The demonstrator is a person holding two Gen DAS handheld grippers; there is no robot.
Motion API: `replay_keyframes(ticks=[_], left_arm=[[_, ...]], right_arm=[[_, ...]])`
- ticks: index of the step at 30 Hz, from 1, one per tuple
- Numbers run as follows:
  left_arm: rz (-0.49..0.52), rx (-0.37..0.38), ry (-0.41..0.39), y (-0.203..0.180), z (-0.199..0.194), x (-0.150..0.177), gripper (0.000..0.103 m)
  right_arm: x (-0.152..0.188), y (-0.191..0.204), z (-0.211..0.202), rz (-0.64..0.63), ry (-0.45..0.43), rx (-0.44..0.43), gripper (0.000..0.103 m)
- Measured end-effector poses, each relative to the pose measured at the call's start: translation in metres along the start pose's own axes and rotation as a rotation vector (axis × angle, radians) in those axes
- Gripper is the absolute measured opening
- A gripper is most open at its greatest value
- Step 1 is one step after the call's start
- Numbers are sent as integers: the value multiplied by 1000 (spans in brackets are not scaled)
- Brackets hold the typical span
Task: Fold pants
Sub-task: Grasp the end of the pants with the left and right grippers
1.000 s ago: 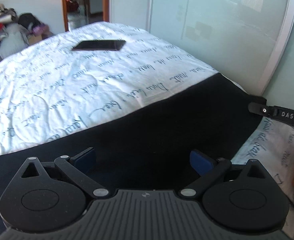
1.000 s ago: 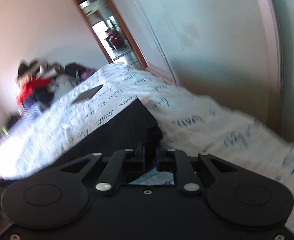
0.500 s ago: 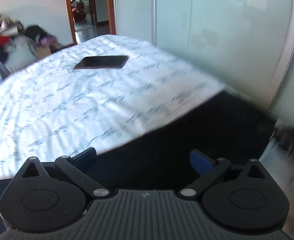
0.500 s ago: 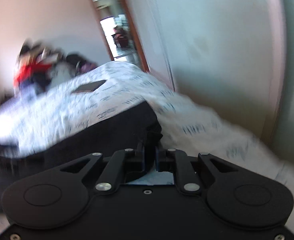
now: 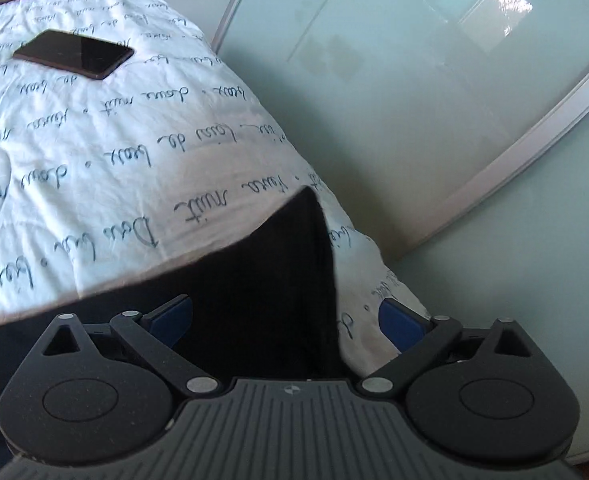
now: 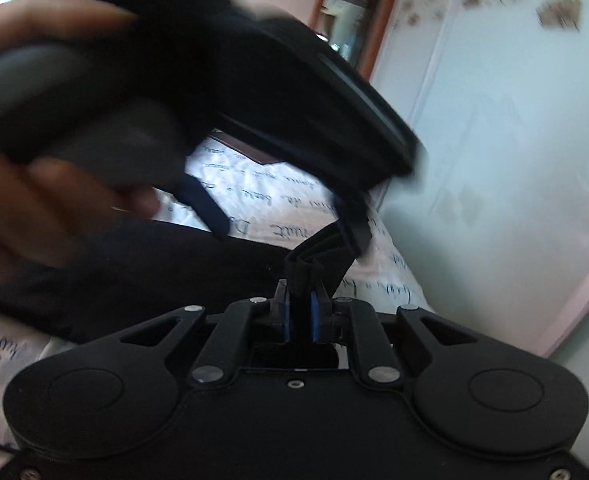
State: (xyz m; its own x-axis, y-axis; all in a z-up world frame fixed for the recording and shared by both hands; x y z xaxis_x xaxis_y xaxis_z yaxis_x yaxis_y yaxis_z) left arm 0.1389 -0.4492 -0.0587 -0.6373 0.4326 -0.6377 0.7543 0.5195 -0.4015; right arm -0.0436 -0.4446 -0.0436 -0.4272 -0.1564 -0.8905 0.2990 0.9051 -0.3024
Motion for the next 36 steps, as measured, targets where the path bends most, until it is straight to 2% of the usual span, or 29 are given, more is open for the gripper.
replay_keyframes(ticks=[1, 3, 5, 7, 8, 10, 12, 19, 22, 25, 30, 33, 36], left_arm=[[9, -21, -24, 1, -2, 0, 91], [41, -91, -63, 6, -8, 1, 73], [57, -129, -63, 12, -11, 5, 28], [-12, -97, -50, 27, -15, 10, 12], [-66, -78, -62, 36, -18, 12, 8], [-142, -55, -85, 49, -26, 15, 7], [-168, -48, -117, 54, -37, 18, 6], [-125, -93, -271, 63, -88, 23, 5], [-114, -167, -316, 79, -119, 32, 5], [-101, -280, -347, 97, -153, 44, 5], [-120, -413, -350, 142, -184, 60, 6], [-172, -462, -329, 173, -195, 74, 6], [-205, -494, -319, 191, -204, 86, 6]], right_arm=[[-1, 4, -1, -30, -2, 2, 11], [-1, 12, -5, -89, -10, 6, 11], [-2, 14, -7, -79, -13, -12, 11], [-5, 17, -10, -49, -21, -40, 11], [-6, 19, -10, -49, -24, -44, 11], [-7, 25, -12, -52, -30, -55, 11], [-7, 29, -12, -45, -35, -77, 11], [-20, 47, -21, -4, -92, -171, 11], [-31, 60, -26, 25, -126, -242, 11], [-39, 78, -30, 61, -150, -354, 11], [-46, 118, -29, 58, -165, -486, 11], [-48, 141, -26, 51, -146, -546, 11], [-50, 154, -20, 27, -132, -570, 11]])
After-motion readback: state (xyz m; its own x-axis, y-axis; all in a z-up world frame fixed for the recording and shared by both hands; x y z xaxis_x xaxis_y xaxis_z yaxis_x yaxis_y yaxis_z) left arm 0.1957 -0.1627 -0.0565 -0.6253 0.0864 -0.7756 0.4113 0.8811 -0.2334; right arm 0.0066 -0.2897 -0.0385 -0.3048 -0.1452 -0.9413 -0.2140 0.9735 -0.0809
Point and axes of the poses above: each gripper's, at about its wrist camera, not at the fingertips, and z roughly the way its jaws point, y to its left, x to its underside, the point moved 3 cm from there along z, roughly the way its jaws point, and after that the axes turned 10 degrees about -y, right-handed, at the moved point
